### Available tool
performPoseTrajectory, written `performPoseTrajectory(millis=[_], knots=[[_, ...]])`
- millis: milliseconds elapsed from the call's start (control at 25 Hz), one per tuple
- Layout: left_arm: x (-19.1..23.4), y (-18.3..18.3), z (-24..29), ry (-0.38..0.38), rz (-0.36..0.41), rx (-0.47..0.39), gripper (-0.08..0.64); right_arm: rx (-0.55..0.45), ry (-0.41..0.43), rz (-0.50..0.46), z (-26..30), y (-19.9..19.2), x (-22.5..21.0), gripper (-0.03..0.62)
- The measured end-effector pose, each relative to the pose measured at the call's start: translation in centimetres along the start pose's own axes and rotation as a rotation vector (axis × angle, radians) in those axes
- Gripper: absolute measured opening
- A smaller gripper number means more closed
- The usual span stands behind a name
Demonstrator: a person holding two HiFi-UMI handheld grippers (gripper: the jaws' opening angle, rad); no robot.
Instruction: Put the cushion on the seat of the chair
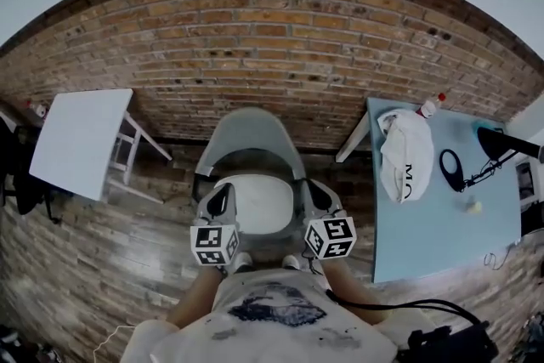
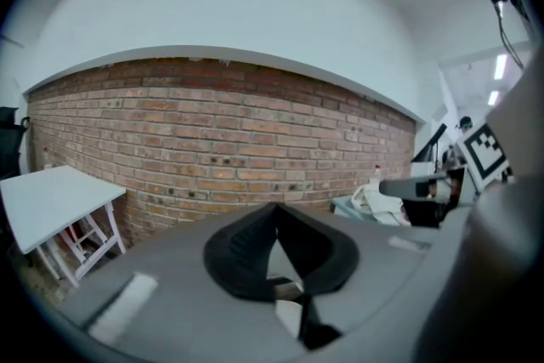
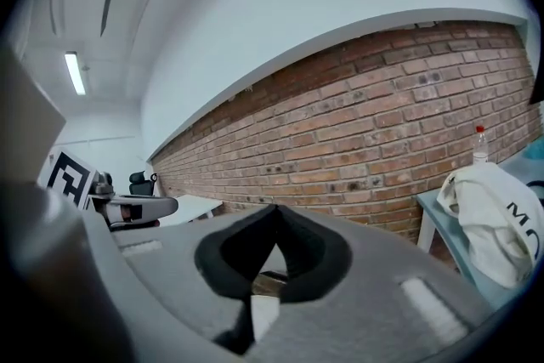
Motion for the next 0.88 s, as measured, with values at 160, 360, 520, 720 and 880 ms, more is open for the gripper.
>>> performPoseTrajectory(millis=[160, 360, 520, 720, 880], knots=[[-0.7, 0.7, 0.2, 0.004, 0.001, -0.017, -0.008, -0.017, 0.019, -0.023, -0.2, 1.1, -0.3, -0.002], [-0.9, 1.7, 0.8, 0.001, 0.01, -0.037, -0.008, -0.042, 0.022, -0.038, -0.2, 2.3, -0.8, -0.002], [-1.0, 2.1, 1.4, -0.008, 0.009, -0.035, -0.009, -0.047, 0.023, -0.039, 0.1, 2.5, -0.9, -0.002], [-1.5, 2.1, 2.0, -0.021, 0.012, -0.029, -0.008, -0.032, 0.022, -0.032, 0.3, 2.0, -1.3, -0.002], [-1.6, 1.8, 2.3, -0.021, 0.006, -0.019, -0.008, -0.026, 0.028, -0.033, 0.5, 1.8, -1.4, -0.002]])
Point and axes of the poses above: the fingertips, and each gripper's own axes: z forward along the fingers, x to its left, y out of its top, the point moved 6 cm from there along -z, backward along the fingers, and after that the axes turned 5 degrees about -z, right-handed, at the moved point
